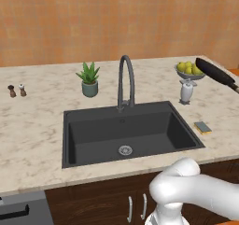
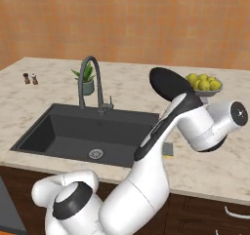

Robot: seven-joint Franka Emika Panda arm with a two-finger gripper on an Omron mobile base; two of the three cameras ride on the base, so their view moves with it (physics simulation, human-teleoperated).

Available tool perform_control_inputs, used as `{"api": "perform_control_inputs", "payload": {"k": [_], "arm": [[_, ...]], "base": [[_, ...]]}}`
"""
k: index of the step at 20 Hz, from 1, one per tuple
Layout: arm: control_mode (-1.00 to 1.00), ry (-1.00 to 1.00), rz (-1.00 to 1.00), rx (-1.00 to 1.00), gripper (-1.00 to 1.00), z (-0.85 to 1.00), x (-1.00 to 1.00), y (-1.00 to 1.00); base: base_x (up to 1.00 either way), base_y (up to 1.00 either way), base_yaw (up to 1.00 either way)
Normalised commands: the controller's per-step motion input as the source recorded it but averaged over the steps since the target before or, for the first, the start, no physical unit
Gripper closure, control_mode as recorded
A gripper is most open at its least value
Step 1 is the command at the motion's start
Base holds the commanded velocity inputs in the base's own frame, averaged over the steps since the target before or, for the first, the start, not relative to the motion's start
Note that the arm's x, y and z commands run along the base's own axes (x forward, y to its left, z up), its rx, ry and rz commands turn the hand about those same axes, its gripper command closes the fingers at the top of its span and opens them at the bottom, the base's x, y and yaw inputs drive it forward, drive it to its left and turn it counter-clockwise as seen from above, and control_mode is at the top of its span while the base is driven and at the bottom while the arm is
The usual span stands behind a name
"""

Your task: Pick the pan and sponge and place them into the sink. Then turn on the water.

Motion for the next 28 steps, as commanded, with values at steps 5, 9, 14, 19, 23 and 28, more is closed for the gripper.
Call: {"api": "perform_control_inputs", "payload": {"k": [5,9,14,19,23,28], "arm": [[-1.00,-0.15,0.60,-0.22,1.00,0.03,-0.02,0.00],[-1.00,-0.12,0.25,-0.34,1.00,0.05,0.00,0.14],[-1.00,-0.02,0.06,-0.55,1.00,0.00,-0.01,0.55],[-1.00,0.00,0.00,-0.40,1.00,-0.03,-0.11,0.71],[-1.00,0.00,0.00,-0.23,1.00,-0.12,-0.15,0.81],[-1.00,0.00,0.00,-0.06,1.00,-0.36,-0.02,0.53]], "base": [[0.00,0.00,0.00],[0.00,0.00,0.00],[0.00,0.00,0.00],[0.00,0.00,0.00],[0.00,0.00,0.00],[0.00,0.00,0.00]]}}
